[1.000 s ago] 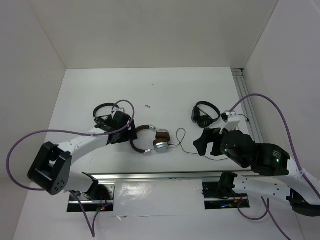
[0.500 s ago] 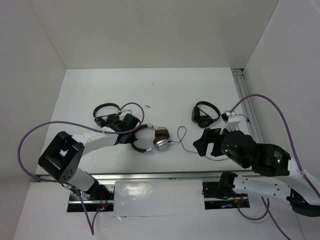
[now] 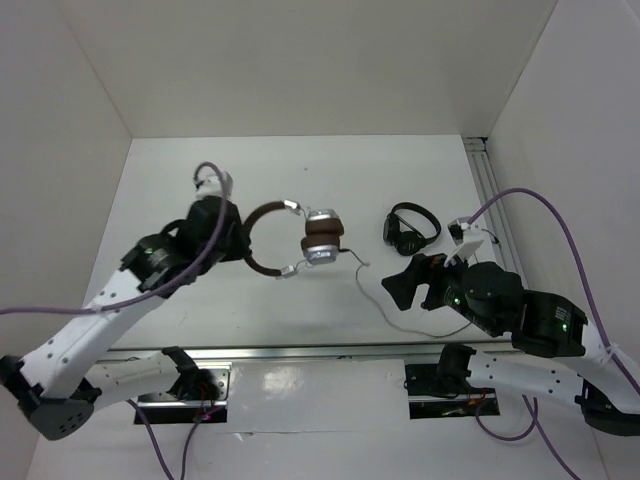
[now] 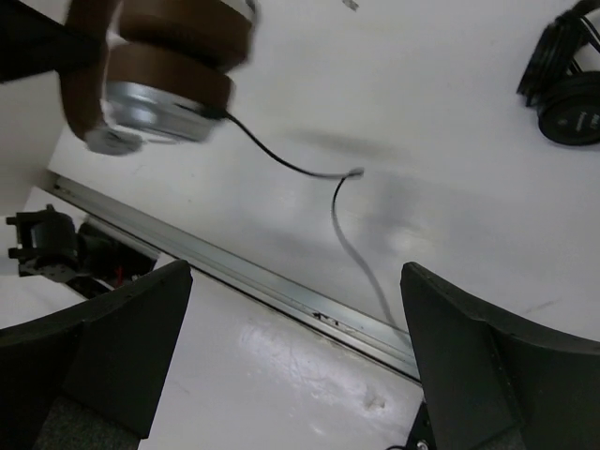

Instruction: Wrap the headphones

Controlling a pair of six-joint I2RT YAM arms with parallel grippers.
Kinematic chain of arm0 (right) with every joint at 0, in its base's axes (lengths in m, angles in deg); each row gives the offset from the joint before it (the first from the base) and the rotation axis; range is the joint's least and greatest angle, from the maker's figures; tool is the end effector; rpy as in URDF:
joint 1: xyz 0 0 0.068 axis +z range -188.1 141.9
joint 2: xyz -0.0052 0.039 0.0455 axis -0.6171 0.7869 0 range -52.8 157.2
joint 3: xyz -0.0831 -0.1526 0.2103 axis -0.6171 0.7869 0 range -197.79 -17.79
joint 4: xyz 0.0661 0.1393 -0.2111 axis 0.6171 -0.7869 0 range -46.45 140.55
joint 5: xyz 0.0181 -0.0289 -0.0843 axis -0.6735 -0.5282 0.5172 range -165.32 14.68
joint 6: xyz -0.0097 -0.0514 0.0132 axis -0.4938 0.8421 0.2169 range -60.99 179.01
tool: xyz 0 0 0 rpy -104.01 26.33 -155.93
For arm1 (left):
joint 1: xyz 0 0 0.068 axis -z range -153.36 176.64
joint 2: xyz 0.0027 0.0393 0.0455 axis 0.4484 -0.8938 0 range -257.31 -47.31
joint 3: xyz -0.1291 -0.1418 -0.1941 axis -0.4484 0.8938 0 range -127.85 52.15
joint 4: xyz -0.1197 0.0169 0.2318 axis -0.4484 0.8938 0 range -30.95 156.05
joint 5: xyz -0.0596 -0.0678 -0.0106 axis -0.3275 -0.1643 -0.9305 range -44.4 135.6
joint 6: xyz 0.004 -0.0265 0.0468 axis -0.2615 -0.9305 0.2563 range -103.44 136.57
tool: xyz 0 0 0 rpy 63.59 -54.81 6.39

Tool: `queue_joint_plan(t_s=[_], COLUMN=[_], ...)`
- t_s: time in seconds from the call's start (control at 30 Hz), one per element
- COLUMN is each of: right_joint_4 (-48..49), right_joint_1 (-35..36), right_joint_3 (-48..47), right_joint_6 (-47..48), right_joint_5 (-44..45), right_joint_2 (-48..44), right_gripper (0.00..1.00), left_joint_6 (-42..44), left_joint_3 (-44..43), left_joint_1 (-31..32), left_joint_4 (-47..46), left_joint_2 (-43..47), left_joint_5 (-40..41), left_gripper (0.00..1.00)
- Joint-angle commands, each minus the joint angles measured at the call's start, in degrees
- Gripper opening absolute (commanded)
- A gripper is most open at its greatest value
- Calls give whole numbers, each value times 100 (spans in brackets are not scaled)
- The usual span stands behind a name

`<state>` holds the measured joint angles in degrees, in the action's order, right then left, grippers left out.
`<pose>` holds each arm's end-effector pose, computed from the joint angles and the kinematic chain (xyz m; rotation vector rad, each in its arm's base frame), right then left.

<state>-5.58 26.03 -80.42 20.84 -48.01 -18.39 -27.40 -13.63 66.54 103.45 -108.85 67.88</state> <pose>0.0509 0.0676 0.3819 -0.1675 2.0535 0.6451 0.1742 -0.1281 0.3545 -0.2824 2.2170 -0.3648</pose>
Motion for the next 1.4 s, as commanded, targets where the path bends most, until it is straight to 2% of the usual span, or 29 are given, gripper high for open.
queue_joint_plan(t_s=[0.0, 0.13, 0.17, 0.27, 0.37, 0.47, 0.6, 0.7, 0.8, 1.17, 1.27, 1.3, 1.33, 1.37], right_joint_4=[1121, 2200, 2430, 3458, 4338, 4831, 4972, 5165, 5613, 7353, 7494, 7495, 7495, 7495], right_joint_1=[37, 37, 37, 37, 37, 37, 37, 37, -173, -1376, -1640, -1641, -1641, -1641], right_joint_3=[312, 822, 1049, 1532, 1876, 2000, 2000, 2201, 2605, 3372, 3424, 3424, 3476, 3477], right_joint_6=[354, 696, 776, 1092, 1549, 1804, 1928, 2041, 2234, 2666, 2666, 2666, 2666, 2614], right_joint_5=[-156, -165, -165, -217, -122, 213, 546, 854, 557, -1675, -2054, -2115, -2168, -2238], right_joint_2=[-172, -110, -23, 223, 513, 943, 1550, 1612, 1472, 1541, 1673, 1674, 1674, 1587], right_gripper=[100, 100, 100, 100, 100, 100, 98, 98, 98, 73, 57, 50, 38, 35], left_joint_6=[221, 537, 599, 731, 802, 802, 741, 688, 635, 582, 582, 582, 582, 582], left_joint_3=[-1137, -2577, -3198, -4132, -4617, -4768, -4822, -4691, -4550, -4496, -4496, -4549, -4549, -4549], left_joint_1=[-9, -9, -9, -9, -9, -9, -9, -9, -9, -9, -9, -9, -9, -9], left_joint_4=[876, 1605, 1737, 1967, 2020, 2072, 2177, 2178, 2178, 2116, 2116, 2116, 2169, 2221], left_joint_2=[494, 117, -189, -542, -737, -877, -877, -703, -527, -403, -403, -403, -403, -403], left_joint_5=[574, 1181, 1182, 1059, 901, 637, 470, 417, 365, -180, -93, -40, 12, 135], left_gripper=[0, 0, 0, 0, 0, 0, 0, 0, 0, 0, 0, 0, 0, 0])
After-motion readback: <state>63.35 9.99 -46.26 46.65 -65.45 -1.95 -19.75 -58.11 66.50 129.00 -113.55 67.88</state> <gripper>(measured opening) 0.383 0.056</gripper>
